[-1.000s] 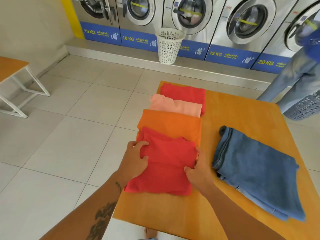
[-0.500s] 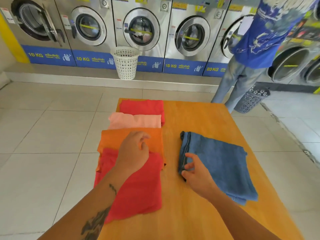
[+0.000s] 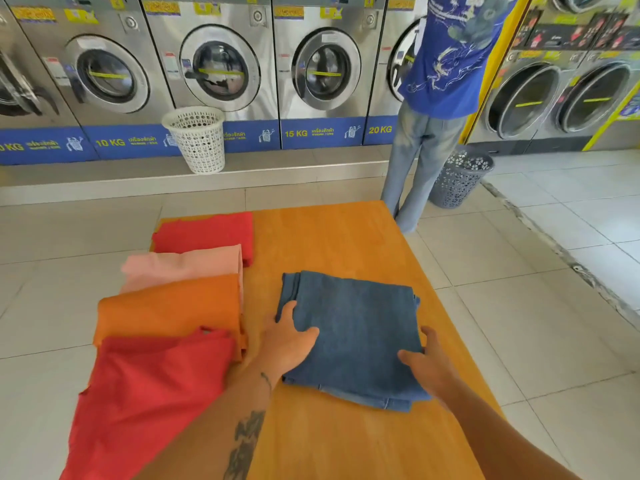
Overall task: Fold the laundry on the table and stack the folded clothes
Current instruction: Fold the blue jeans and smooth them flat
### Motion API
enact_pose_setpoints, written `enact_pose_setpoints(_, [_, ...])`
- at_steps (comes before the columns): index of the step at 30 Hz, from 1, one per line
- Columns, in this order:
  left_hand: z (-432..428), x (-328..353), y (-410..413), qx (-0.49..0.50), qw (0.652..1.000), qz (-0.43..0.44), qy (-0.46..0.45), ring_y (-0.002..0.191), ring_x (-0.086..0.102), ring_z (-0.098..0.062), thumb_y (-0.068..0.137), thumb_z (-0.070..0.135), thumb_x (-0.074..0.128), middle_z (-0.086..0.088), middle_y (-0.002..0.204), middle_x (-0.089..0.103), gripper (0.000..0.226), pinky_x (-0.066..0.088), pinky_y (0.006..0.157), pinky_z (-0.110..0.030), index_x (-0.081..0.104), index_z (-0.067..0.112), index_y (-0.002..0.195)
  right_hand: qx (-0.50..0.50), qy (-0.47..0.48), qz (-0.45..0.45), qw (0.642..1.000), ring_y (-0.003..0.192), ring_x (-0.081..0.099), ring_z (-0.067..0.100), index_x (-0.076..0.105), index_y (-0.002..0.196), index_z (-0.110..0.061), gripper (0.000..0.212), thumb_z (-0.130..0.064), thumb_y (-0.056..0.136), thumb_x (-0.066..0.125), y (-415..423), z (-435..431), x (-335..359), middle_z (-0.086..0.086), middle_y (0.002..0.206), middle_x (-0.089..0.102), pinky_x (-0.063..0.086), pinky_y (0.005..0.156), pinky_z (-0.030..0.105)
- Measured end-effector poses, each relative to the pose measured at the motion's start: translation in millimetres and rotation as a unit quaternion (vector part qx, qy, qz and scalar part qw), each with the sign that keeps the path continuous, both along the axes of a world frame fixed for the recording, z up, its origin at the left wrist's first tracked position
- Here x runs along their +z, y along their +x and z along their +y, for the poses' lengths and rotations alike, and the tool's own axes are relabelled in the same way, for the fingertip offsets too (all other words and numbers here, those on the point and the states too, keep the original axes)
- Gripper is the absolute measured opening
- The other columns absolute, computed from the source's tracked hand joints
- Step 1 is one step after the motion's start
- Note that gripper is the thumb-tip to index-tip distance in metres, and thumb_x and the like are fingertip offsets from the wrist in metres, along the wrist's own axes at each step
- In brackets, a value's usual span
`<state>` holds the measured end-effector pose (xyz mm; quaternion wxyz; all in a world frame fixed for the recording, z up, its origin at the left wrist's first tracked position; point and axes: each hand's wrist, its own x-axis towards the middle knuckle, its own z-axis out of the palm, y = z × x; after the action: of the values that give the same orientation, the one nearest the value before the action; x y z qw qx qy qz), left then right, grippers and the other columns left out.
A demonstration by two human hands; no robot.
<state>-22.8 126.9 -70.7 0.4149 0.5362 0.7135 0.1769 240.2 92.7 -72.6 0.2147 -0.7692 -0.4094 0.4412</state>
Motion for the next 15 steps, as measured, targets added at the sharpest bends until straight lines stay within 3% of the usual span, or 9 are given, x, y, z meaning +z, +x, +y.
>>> enact_pose_setpoints(2, [2, -3, 9, 0.022, 0.999, -0.018, -0.026, 0.11, 0.046, -0.019, 0.085, 0.041, 0.064, -0.006, 0.151, 0.025, 0.082, 0.04, 0.084, -0.028, 0.018, 0.038, 0.153, -0.012, -0.005, 0.066, 0.998, 0.111, 0.059, 0.027, 0.022, 0.148, -0.032, 0.076, -0.025, 0.086, 0.065, 9, 6, -7, 0.003, 0.129, 0.055, 0.05, 0.093, 0.048])
enact_pose_setpoints(7, [3, -4, 14, 0.051, 0.997, -0.05, -0.033, 0.099, 0.05, -0.009, 0.08, 0.025, 0.074, 0.0, 0.144, 0.031, 0.088, 0.043, 0.076, -0.022, 0.025, 0.042, 0.151, -0.008, 0.053, 0.184, 0.982, 0.112, 0.059, 0.019, 0.033, 0.14, -0.035, 0.069, -0.016, 0.084, 0.07, 8, 23, -8, -0.007, 0.125, 0.057, 0.05, 0.097, 0.046])
enact_pose_setpoints(9, [-3, -3, 20, 0.056, 0.996, -0.061, -0.023, 0.097, 0.05, -0.005, 0.081, 0.022, 0.074, 0.002, 0.142, 0.032, 0.087, 0.042, 0.073, -0.019, 0.026, 0.045, 0.15, 0.013, 0.072, 0.193, 0.978, 0.121, 0.054, 0.018, 0.029, 0.144, -0.041, 0.079, -0.018, 0.081, 0.071, 6, 29, -8, -0.01, 0.135, 0.051, 0.048, 0.102, 0.049])
enact_pose_setpoints(13, [-11, -14, 28, 0.102, 0.989, -0.106, 0.004, 0.119, 0.043, -0.011, 0.08, 0.019, 0.074, 0.006, 0.143, 0.034, 0.083, 0.043, 0.092, -0.026, 0.033, 0.048, 0.146, 0.069, 0.098, 0.158, 0.98, 0.13, 0.047, 0.018, 0.017, 0.147, -0.048, 0.093, -0.021, 0.079, 0.073, 9, 46, -8, -0.014, 0.147, 0.039, 0.046, 0.105, 0.049])
enact_pose_setpoints(15, [-10, -20, 30, 0.117, 0.985, -0.128, 0.017, 0.116, 0.043, -0.008, 0.082, 0.014, 0.073, 0.007, 0.14, 0.035, 0.08, 0.043, 0.086, -0.019, 0.036, 0.048, 0.144, 0.082, 0.095, 0.131, 0.983, 0.129, 0.046, 0.019, 0.015, 0.15, -0.044, 0.094, -0.015, 0.081, 0.072, 9, 56, -10, -0.012, 0.146, 0.037, 0.047, 0.103, 0.047])
